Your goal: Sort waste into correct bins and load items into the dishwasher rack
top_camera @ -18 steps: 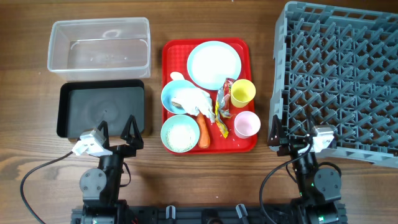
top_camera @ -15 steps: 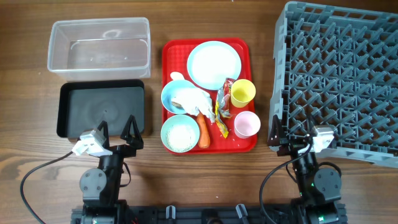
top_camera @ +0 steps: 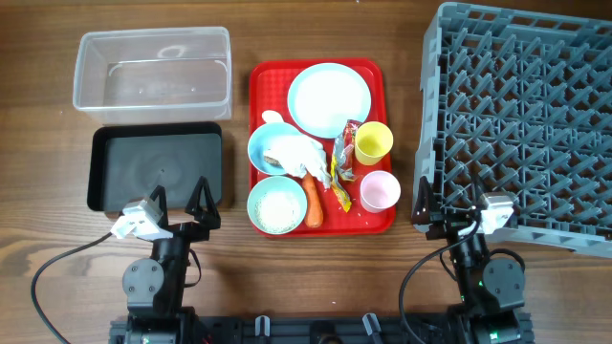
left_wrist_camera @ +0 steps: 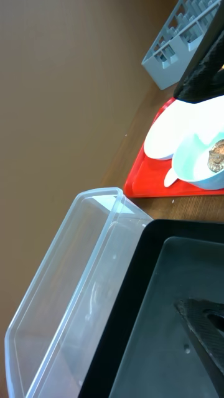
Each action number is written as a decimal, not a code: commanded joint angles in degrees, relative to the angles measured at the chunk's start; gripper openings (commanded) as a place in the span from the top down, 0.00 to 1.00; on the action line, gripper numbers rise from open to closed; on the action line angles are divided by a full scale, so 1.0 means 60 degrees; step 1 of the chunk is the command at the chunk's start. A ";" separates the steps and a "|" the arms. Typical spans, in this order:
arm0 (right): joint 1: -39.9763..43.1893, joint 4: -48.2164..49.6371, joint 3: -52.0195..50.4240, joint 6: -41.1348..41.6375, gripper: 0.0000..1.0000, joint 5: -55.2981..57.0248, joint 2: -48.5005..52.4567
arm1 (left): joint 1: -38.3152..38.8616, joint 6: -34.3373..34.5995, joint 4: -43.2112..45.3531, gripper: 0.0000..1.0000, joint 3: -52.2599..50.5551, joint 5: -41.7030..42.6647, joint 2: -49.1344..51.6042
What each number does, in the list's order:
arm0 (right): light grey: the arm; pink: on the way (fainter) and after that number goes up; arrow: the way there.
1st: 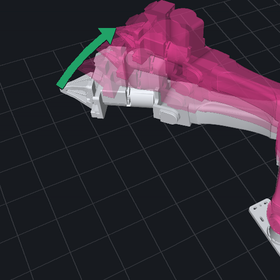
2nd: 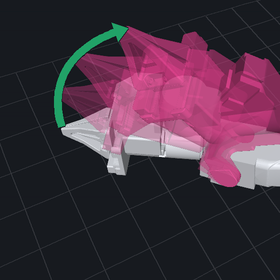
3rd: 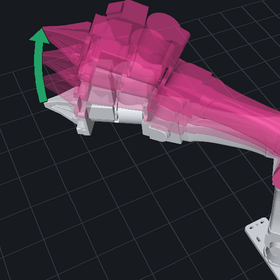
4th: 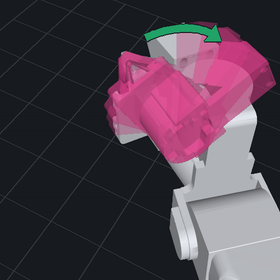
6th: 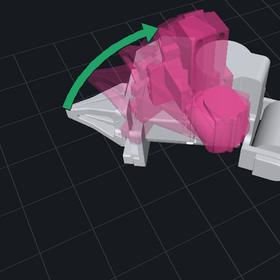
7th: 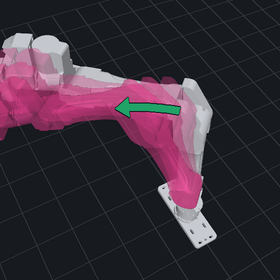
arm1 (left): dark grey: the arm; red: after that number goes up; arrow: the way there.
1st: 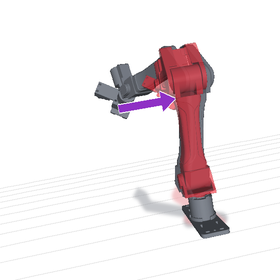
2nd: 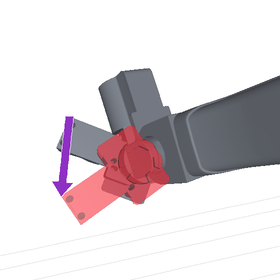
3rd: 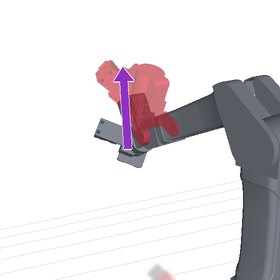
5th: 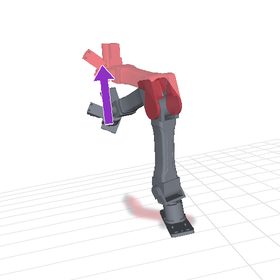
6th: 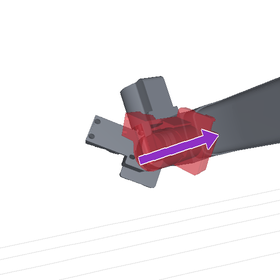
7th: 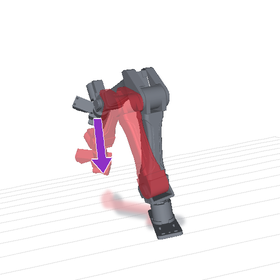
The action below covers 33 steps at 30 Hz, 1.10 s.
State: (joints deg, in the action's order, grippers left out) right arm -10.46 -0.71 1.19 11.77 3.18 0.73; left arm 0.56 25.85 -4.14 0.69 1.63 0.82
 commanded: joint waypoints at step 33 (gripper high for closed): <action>-0.0004 -0.1647 0.8721 -0.2215 0.00 -0.5089 0.5486 | -0.0047 -0.2783 -0.5191 0.00 1.0426 0.2164 0.7417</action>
State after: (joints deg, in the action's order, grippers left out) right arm -10.46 -1.02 40.86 -0.58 -20.14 24.23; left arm 0.58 10.81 -24.27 47.07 12.10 33.93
